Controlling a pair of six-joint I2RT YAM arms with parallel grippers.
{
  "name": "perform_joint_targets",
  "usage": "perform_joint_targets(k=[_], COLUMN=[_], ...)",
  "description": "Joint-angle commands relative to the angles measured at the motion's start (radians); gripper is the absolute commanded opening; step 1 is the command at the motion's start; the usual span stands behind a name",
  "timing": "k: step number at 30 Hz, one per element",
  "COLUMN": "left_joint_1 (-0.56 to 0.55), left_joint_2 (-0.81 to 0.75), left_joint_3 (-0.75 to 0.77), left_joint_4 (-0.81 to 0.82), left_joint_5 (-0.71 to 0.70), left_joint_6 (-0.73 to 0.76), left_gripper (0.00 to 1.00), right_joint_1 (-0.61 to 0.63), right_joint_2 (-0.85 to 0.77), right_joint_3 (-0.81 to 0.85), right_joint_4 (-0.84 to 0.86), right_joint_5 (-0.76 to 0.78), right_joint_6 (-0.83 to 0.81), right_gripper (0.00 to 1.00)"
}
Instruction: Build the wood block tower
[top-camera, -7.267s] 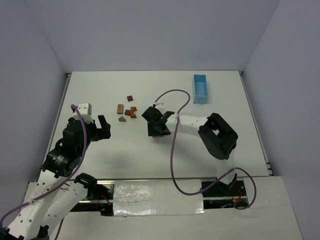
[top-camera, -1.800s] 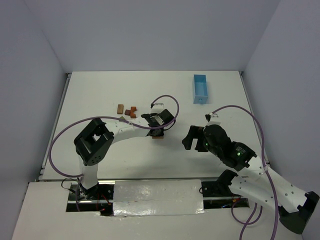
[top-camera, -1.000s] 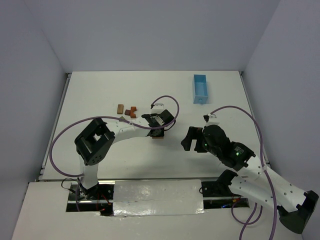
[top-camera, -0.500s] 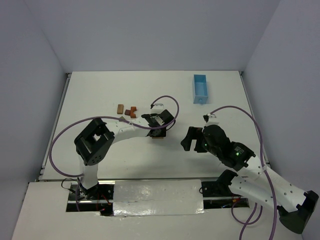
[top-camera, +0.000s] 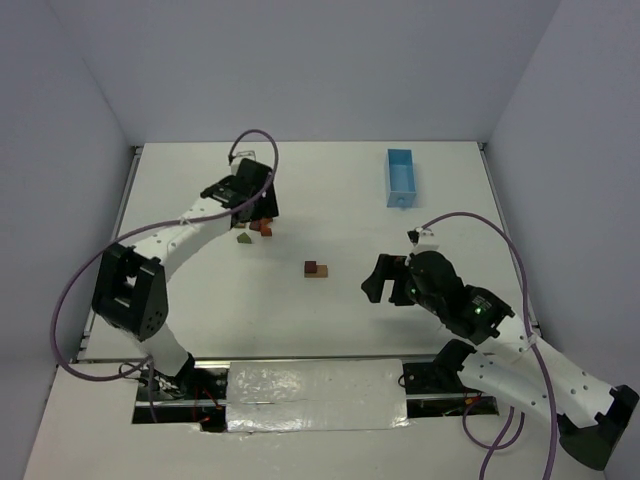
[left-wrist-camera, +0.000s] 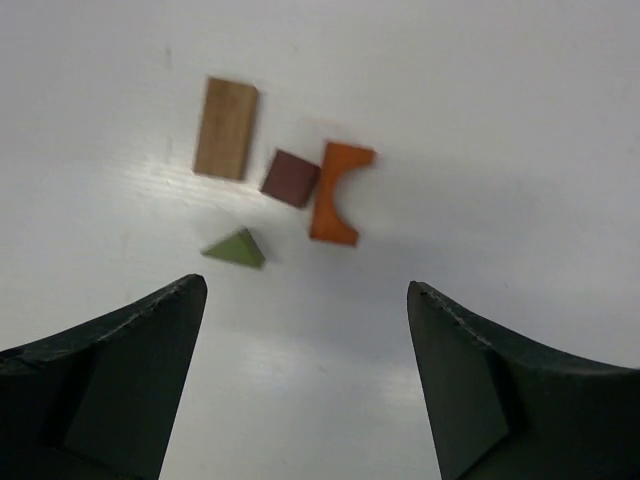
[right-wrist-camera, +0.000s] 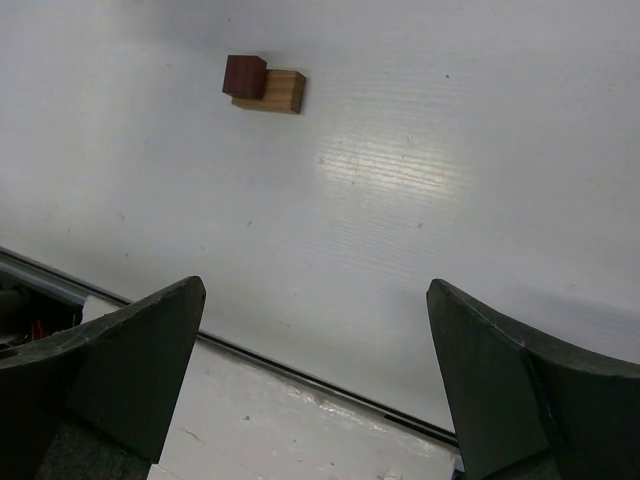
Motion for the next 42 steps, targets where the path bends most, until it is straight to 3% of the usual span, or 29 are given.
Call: perform_joint_targets(k=[1, 6, 10, 18, 28, 37, 42], left_joint_1=[0.11, 0.189, 0.215, 0.218, 0.218, 0.218, 0.221], left_joint_2=[0.094, 0.245, 0.314, 0.359, 0.418, 0.417, 0.34], left_joint_3=[0.096, 0.21, 0.287, 0.311, 0.287, 0.252, 0.223], left_joint_4=[-0.007, -0.022, -0.054, -0.058, -0.047, -0.027, 0.008], left_joint_5=[0.154, 0.224, 0.252, 0.306, 0.35, 0.35, 0.344], left_joint_6=[0.231, 0.332, 0.375, 0.395, 0.358, 0.345, 0.322], left_gripper=[0.93, 0.8, 0.59, 0.6, 0.56, 0.53, 0.57], right_joint_1=[-0.004, -0.004, -0.001, -0.004, -0.004, -0.004, -0.002], right_joint_2=[0.0, 0.019, 0.035, 0.029, 0.031, 0.051, 0.062], right_joint_3=[-0.018, -0.023, -0.018, -0.026, -0.017, -0.017, -0.023], right_joint_4=[0.055, 0.098, 0.098, 0.095, 0.077, 0.089, 0.097], right_joint_5=[-0.026, -0.07, -0.095, -0.097, -0.098, -0.103, -0.114], right_joint_6=[-0.024, -0.044, -0.067, -0.075, -0.084, -0.09, -0.091], right_gripper=[1.0, 1.0, 1.0, 1.0, 1.0, 1.0, 1.0])
